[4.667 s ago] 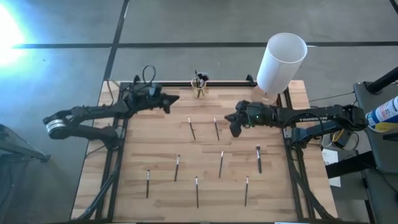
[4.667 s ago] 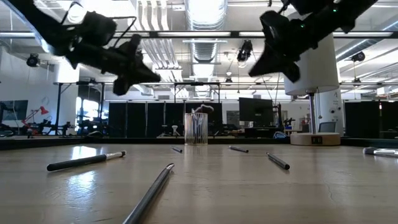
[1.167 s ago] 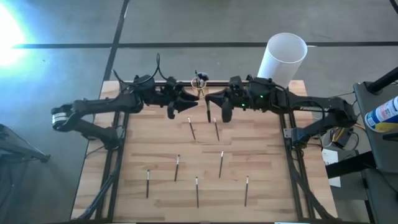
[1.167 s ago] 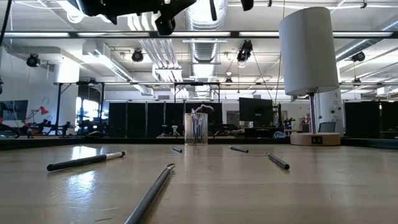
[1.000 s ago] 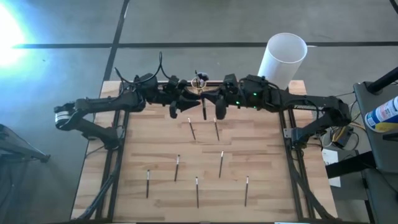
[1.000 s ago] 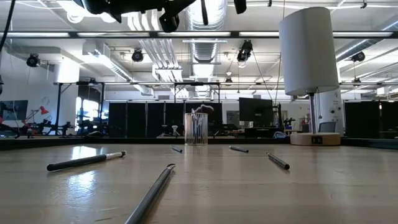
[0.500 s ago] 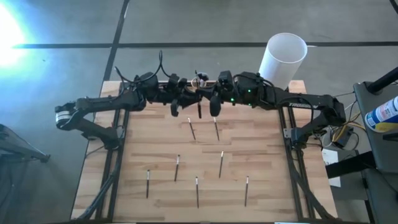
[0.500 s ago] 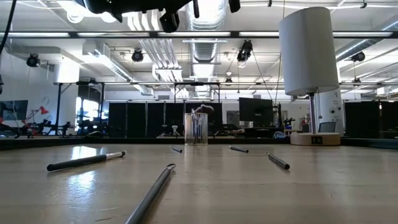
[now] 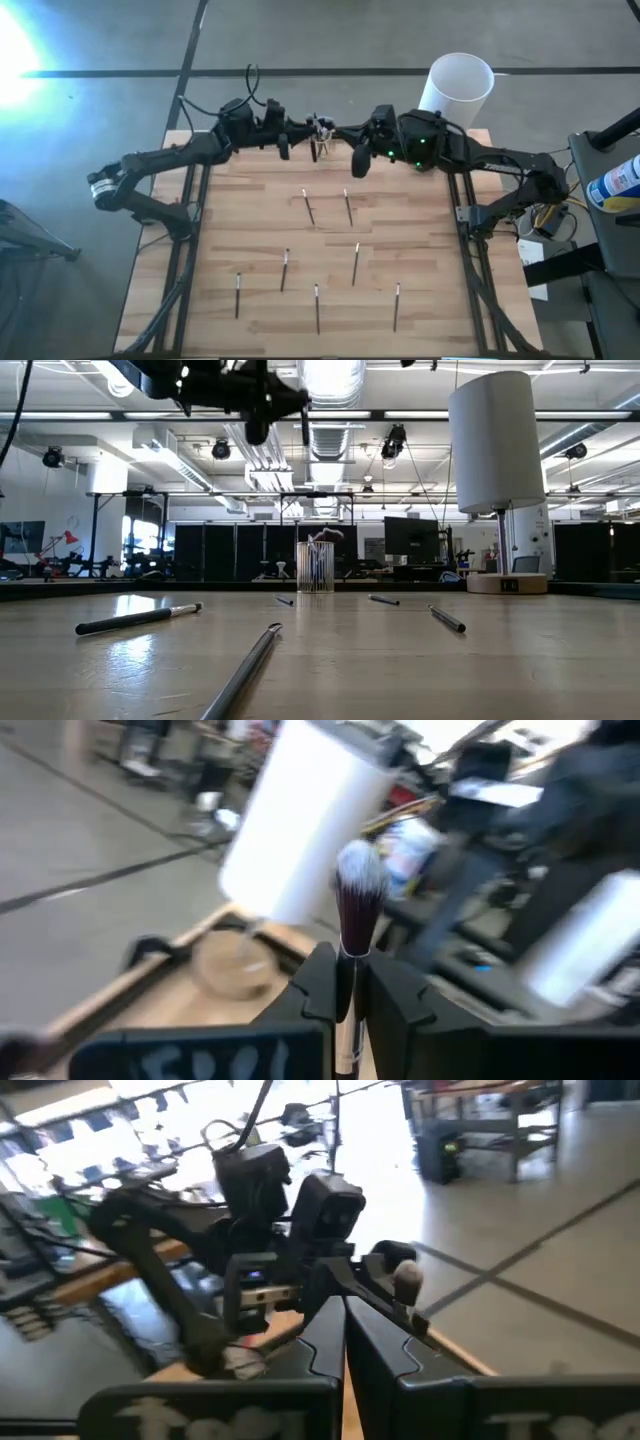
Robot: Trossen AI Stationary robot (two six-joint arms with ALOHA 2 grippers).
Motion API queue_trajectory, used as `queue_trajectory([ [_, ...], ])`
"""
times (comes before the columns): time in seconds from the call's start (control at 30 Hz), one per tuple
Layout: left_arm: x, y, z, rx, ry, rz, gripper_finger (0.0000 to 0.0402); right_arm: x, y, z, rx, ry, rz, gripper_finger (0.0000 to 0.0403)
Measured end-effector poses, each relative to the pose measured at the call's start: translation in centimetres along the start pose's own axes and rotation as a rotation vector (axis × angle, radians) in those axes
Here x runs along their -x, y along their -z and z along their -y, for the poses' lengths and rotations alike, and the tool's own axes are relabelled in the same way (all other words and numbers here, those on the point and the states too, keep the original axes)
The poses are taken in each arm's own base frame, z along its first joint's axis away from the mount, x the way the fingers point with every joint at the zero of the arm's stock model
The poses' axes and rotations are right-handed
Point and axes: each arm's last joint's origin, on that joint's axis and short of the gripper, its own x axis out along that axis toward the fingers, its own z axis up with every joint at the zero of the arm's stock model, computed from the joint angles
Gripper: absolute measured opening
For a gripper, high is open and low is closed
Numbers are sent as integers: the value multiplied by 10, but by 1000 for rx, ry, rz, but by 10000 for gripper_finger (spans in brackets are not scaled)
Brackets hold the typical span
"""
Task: Put items in baskets/containers
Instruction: Put the black foundation brush into the yellow pen holder
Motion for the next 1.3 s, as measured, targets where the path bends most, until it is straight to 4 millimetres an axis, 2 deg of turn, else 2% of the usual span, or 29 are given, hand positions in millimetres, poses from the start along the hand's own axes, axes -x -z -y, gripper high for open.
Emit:
queue_trajectory([
  [0.13, -14, 13, -33, -33, -103, -22, 25, 9, -3, 2, 14, 43, -1, 8],
  [0.3, -31, 30, -74, -149, -234, -3, 25, 9, 0, 3, 42, 53, -21, 8],
  [0.43, -36, 36, -101, -208, -285, 22, 25, 7, 1, 3, 61, 56, -23, 8],
  [0.63, -50, 51, -135, -254, -346, -41, 25, 6, 3, 3, 97, 60, -28, 8],
  [0.83, -63, 70, -153, -244, -357, -77, 25, 6, 3, 3, 129, 61, -30, 8],
  [1.03, -64, 75, -156, -217, -358, -78, 26, 6, 3, 3, 131, 62, -34, 8],
  [1.3, -62, 82, -158, -126, -369, -138, 82, 6, 3, 3, 149, 62, -34, 8],
])
